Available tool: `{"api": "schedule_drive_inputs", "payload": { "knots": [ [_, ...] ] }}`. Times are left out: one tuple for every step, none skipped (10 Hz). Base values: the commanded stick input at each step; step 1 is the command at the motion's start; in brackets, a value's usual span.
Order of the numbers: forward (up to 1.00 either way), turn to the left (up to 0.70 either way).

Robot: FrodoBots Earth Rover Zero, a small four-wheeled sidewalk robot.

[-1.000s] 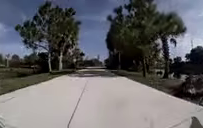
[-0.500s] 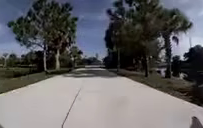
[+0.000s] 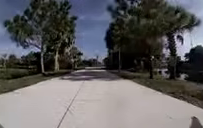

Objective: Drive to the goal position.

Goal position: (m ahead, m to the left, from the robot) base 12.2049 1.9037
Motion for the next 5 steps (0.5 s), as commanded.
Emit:
{"api": "schedule_drive_inputs", "payload": {
  "knots": [
    [0.85, 0.00],
    [0.85, 0.00],
    [0.85, 0.00],
    [0.85, 0.00],
    [0.85, 0.00]
  ]
}}
